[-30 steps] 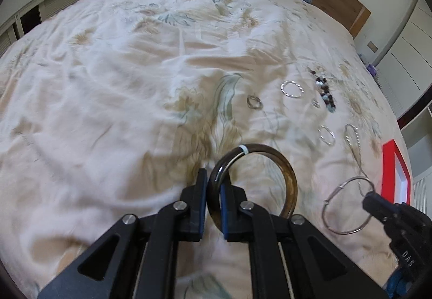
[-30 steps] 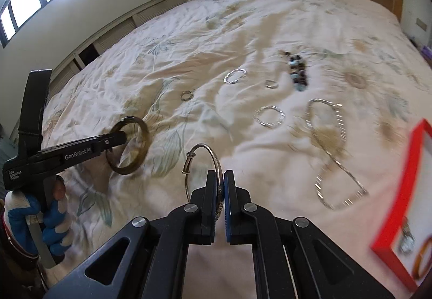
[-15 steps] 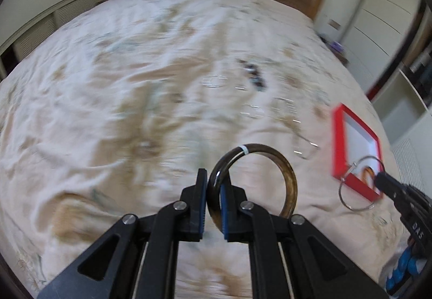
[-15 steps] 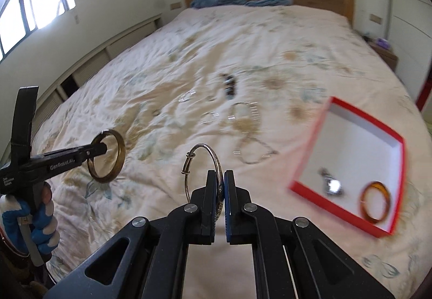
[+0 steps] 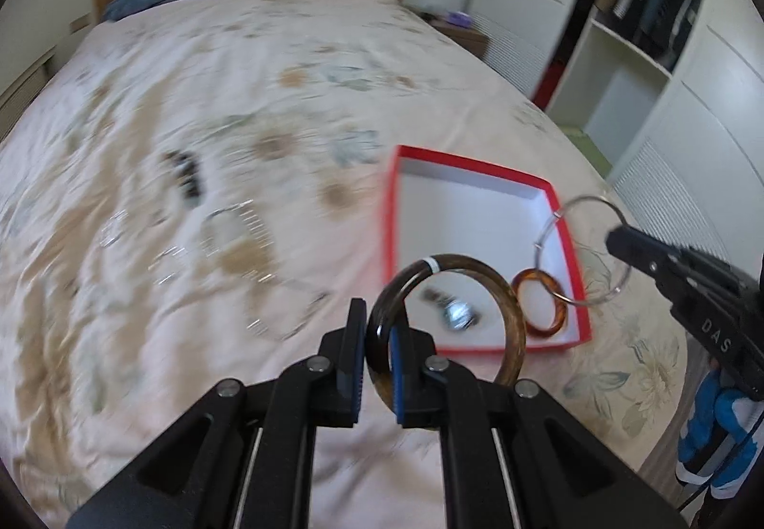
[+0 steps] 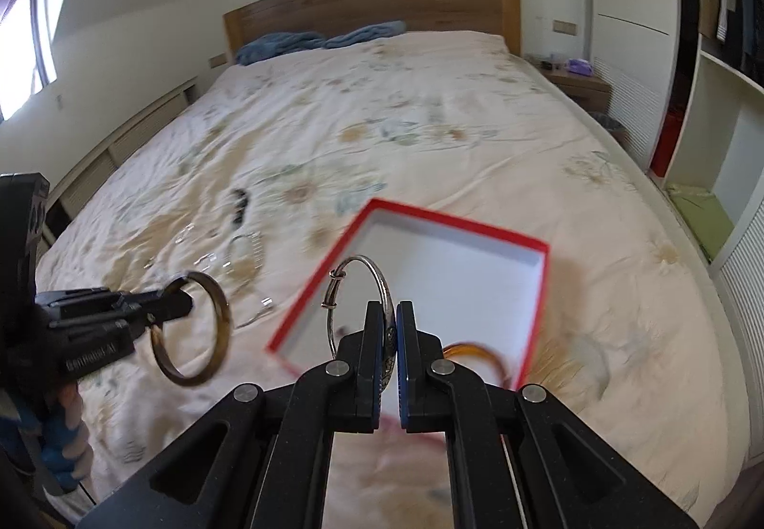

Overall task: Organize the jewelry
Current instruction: 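Carry both bangles over the red box and open both grippers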

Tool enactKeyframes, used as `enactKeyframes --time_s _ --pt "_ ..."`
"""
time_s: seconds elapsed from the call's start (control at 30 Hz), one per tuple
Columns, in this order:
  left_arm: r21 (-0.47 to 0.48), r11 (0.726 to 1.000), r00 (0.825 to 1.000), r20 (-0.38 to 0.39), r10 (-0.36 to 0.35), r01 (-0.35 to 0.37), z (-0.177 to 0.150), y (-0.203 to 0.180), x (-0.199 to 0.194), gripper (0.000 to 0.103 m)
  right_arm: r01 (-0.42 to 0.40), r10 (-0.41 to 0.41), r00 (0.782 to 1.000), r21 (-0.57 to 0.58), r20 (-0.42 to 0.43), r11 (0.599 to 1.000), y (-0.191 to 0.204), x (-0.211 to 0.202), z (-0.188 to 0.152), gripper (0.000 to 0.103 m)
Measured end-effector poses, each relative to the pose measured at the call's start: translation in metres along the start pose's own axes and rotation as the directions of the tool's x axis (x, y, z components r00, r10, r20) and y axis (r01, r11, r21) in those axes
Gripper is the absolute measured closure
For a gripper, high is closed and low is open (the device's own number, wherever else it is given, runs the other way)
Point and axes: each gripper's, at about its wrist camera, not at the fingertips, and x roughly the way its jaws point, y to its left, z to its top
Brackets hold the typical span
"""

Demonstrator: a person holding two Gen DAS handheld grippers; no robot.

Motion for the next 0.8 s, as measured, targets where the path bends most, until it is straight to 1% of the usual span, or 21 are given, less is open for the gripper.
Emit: enactKeyframes --time_s 0.17,0.43,0.6,0.7,0.8 --pt "0.067 0.998 1.000 -0.032 0.000 0.002 0.022 -0.033 0.052 0.095 0.000 0.000 1.000 0.027 -0.002 1.000 -0.028 0.034 0.013 0.097" --pt "0.119 0.993 0.996 -0.088 0.022 -0.012 0.035 -0.054 0.115 0.095 -0.017 0.021 0.999 0.095 -0.035 0.995 -0.069 0.093 0.019 0.097" --pt "0.129 0.991 0.993 -0.113 0.039 -0.025 0.036 -0.055 0.140 0.095 -0.007 0.020 0.996 0.139 -0.091 0.990 -0.093 0.128 0.016 0.097" --pt "0.128 0.991 0.990 -0.129 0.051 -0.034 0.035 -0.056 0.151 0.095 -0.003 0.023 0.992 0.159 -0.124 0.987 -0.103 0.142 0.016 0.098" --pt "0.133 0.990 0.989 -0.132 0.061 -0.043 0.035 -0.057 0.158 0.095 0.014 0.010 0.988 0.150 -0.157 0.989 -0.108 0.153 0.015 0.098"
